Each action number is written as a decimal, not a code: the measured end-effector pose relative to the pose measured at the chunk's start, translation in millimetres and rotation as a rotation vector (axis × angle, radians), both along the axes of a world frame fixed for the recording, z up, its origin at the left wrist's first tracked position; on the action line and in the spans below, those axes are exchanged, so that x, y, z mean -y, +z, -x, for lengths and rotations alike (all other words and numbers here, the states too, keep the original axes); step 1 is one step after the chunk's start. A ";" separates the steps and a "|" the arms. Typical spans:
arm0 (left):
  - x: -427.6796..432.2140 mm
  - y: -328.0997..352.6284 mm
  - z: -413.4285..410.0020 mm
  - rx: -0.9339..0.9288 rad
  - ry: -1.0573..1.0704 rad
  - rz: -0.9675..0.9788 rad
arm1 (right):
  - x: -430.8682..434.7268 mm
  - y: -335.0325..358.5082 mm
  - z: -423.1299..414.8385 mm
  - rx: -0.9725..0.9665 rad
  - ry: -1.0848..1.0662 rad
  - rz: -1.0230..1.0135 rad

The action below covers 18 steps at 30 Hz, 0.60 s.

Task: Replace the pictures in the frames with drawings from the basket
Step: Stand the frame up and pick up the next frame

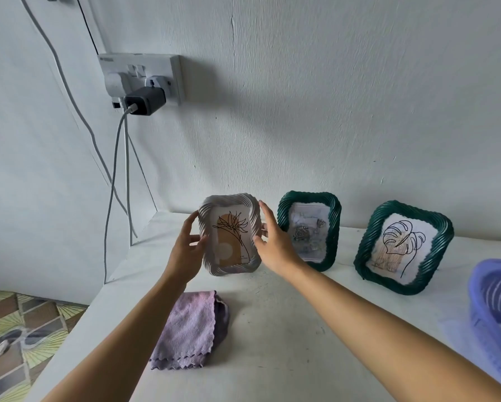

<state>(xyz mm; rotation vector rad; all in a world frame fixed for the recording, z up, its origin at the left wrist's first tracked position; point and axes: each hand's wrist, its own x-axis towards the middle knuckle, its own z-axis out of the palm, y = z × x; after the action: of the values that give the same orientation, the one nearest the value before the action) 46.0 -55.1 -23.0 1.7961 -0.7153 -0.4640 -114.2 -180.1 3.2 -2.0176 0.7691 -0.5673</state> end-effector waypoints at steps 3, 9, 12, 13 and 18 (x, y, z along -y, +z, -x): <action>-3.4 -1.4 1.0 0.003 0.000 -0.026 | -3.9 0.5 9.0 0.003 0.010 -0.041; -13.4 5.0 24.5 0.171 0.093 -0.038 | -10.7 0.2 50.0 0.119 -0.031 0.000; -13.7 13.1 51.0 0.145 0.061 0.093 | -7.6 -3.5 78.3 0.217 -0.126 0.051; -12.5 15.6 60.6 0.120 0.026 0.119 | -6.7 -5.1 89.3 0.241 -0.155 0.041; 9.4 13.9 99.2 0.032 -0.184 0.187 | 0.9 -19.0 137.5 0.357 -0.315 -0.031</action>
<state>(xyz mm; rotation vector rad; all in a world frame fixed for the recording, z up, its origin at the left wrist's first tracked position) -53.2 -64.4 -9.1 1.5726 -0.9209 -0.4748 -251.7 -181.0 -15.8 -1.7088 0.8709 -1.0572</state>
